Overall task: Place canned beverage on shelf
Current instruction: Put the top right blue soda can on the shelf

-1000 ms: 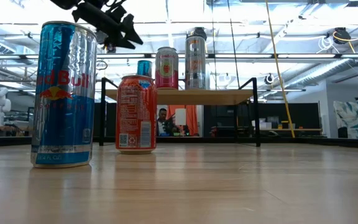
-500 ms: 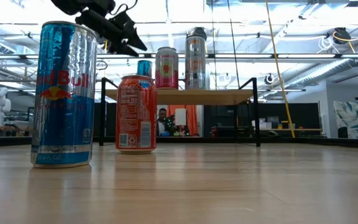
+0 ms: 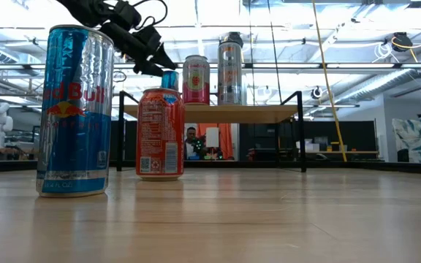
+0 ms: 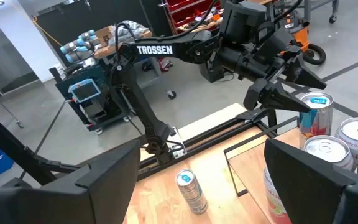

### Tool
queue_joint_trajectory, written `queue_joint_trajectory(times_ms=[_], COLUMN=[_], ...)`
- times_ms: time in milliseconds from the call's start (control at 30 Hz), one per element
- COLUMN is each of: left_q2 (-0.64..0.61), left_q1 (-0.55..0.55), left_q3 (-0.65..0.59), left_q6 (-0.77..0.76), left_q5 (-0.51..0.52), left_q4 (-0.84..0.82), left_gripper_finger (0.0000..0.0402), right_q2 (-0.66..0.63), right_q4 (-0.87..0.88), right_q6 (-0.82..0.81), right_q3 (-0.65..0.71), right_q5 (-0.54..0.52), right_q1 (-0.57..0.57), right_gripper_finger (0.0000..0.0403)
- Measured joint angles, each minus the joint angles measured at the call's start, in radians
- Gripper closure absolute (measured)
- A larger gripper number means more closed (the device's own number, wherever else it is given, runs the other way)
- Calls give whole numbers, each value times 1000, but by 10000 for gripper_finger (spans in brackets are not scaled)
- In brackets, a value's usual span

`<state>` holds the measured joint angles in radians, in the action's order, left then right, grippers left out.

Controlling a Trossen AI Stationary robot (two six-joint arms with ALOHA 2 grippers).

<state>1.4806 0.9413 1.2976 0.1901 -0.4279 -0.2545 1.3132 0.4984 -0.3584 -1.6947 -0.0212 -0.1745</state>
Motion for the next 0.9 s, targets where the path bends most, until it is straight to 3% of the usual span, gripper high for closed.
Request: queue_joint_trajectory(times_ms=[200,500,900], left_q2=[35,46,46], left_q1=[0,1,46], left_q3=[0,-1,-2], left_q6=[0,9,86], left_q5=[-67,-80,-227], left_q4=[-2,9,3], left_gripper_finger=[48,92,167], right_q2=[0,0,0], right_q4=[0,0,1], right_q6=[2,3,-13], right_q3=[0,0,0], right_q5=[0,0,0], right_q1=[0,0,0], right_gripper_finger=[80,80,80])
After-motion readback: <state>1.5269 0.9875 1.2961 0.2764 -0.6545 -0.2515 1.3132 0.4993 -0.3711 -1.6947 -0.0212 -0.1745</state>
